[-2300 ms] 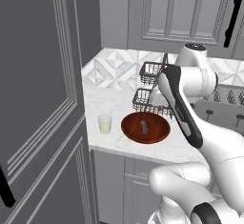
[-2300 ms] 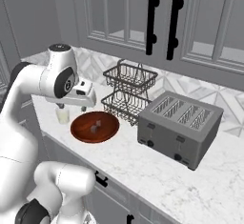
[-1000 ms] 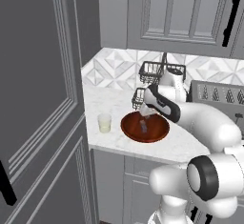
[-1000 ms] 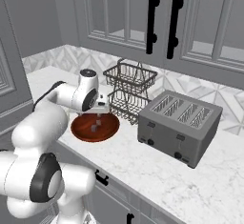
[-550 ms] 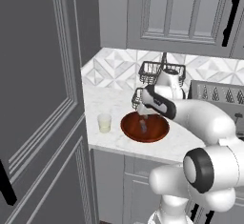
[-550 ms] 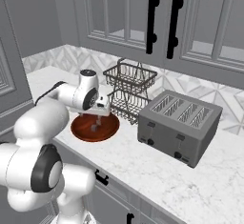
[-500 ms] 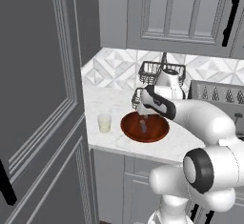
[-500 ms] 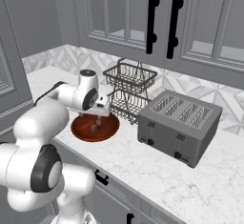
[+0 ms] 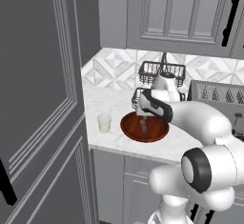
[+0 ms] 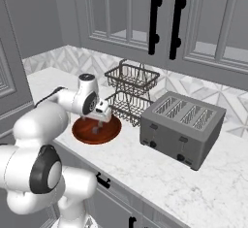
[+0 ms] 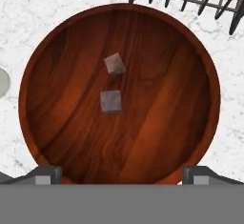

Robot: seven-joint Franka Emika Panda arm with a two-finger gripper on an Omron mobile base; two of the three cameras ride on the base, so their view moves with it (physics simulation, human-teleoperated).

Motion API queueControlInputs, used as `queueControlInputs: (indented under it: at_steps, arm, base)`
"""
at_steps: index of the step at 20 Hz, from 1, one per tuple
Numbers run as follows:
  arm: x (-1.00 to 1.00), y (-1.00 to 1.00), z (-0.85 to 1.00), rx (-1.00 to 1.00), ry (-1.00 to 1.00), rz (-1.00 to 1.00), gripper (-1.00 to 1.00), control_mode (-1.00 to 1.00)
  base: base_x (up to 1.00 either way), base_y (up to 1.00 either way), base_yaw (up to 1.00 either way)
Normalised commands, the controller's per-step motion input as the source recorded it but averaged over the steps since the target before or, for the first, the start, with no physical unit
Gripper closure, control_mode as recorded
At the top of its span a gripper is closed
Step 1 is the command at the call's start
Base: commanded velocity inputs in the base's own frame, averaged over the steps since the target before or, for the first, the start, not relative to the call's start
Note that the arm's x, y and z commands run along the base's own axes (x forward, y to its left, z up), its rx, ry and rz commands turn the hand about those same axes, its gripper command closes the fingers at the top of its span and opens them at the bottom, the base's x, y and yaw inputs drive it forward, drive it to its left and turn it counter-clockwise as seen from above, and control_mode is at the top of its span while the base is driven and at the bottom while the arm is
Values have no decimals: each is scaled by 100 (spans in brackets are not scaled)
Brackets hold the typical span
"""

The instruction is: Grab a lemon wedge from the fridge and one ice cube from the ice bowl, and put them in the glass of lemonade.

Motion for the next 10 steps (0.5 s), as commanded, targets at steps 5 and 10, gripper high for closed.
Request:
queueControlInputs:
  at_steps: [5,10]
  arm:
    - [2,-3,-24,1,2,-4,-100,-100]
    - [31,9,-34,-3,1,-2,-100,-100]
  base:
    - [0,0,0]
    - [0,0,0]
